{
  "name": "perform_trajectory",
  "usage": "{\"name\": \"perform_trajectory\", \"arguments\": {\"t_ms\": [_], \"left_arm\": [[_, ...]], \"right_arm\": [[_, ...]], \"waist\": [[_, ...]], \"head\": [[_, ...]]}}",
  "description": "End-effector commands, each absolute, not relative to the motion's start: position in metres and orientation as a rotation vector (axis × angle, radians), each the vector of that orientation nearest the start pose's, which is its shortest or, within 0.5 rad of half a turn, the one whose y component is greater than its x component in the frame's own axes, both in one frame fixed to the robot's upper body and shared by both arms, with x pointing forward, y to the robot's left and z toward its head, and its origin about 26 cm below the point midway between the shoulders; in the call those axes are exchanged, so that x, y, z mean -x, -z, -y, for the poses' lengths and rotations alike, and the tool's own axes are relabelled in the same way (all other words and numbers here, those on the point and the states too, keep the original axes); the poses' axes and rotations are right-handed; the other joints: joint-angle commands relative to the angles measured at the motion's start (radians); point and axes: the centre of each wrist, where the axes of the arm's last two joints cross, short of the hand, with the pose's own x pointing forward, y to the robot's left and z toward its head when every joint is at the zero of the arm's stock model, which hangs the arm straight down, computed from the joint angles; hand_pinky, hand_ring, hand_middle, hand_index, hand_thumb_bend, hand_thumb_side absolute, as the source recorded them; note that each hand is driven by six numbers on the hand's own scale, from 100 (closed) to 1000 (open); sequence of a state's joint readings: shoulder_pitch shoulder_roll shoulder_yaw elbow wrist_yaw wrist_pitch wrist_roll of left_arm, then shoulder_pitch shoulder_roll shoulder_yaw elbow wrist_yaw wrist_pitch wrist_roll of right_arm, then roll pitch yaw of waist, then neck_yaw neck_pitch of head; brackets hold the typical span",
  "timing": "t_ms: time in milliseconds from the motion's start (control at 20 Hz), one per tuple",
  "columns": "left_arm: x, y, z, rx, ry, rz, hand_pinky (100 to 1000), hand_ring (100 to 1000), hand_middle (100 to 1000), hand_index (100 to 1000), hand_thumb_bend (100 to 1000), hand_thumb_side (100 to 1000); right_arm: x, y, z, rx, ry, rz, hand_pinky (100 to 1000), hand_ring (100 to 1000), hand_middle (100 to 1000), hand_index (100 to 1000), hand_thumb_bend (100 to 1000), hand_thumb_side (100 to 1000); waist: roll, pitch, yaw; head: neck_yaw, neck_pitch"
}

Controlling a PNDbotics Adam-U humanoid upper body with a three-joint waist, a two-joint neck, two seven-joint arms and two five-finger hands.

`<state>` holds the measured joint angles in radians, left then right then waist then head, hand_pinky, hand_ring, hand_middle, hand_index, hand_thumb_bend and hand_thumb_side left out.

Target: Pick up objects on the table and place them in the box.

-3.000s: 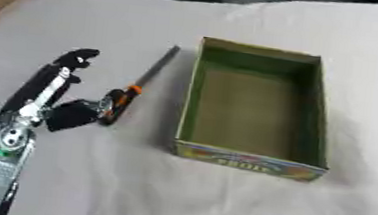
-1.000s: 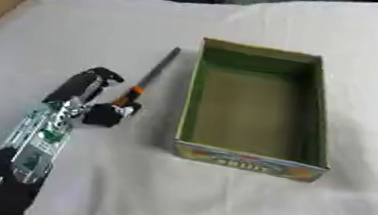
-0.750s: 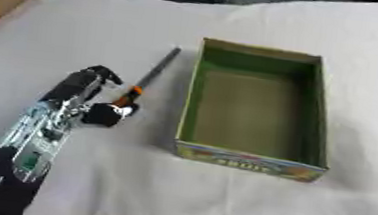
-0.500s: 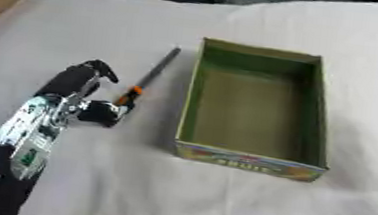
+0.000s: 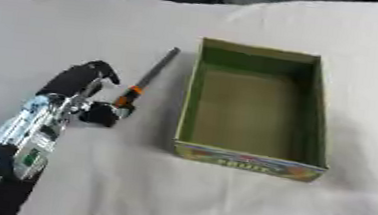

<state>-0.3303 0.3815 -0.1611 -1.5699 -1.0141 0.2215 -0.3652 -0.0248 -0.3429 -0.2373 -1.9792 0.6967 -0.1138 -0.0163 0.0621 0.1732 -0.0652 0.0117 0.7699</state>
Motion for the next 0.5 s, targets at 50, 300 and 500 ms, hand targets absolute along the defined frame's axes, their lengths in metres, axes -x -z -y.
{"name": "perform_trajectory", "arguments": {"t_ms": [50, 300, 500], "left_arm": [[-0.3516, -0.1046, -0.2627, -0.955, 1.247, 1.238, 913, 883, 871, 778, 578, 448], [-0.3526, -0.0990, -0.2583, -0.935, 1.253, 1.232, 910, 880, 870, 780, 576, 449], [-0.3540, -0.0954, -0.2539, -0.924, 1.253, 1.234, 908, 872, 866, 779, 575, 447]], "right_arm": [[-0.2568, -0.1527, 0.3496, 1.153, -0.696, 1.902, 562, 637, 701, 754, 516, 623], [-0.2568, -0.1525, 0.3495, 1.152, -0.697, 1.902, 563, 637, 701, 754, 515, 624], [-0.2569, -0.1525, 0.3494, 1.151, -0.697, 1.903, 563, 637, 701, 754, 514, 625]], "waist": [[-0.001, -0.016, -0.001], [-0.001, -0.016, -0.002], [-0.002, -0.016, -0.003]], "head": [[0.011, 0.000], [0.012, 0.000], [0.012, 0.000]]}}
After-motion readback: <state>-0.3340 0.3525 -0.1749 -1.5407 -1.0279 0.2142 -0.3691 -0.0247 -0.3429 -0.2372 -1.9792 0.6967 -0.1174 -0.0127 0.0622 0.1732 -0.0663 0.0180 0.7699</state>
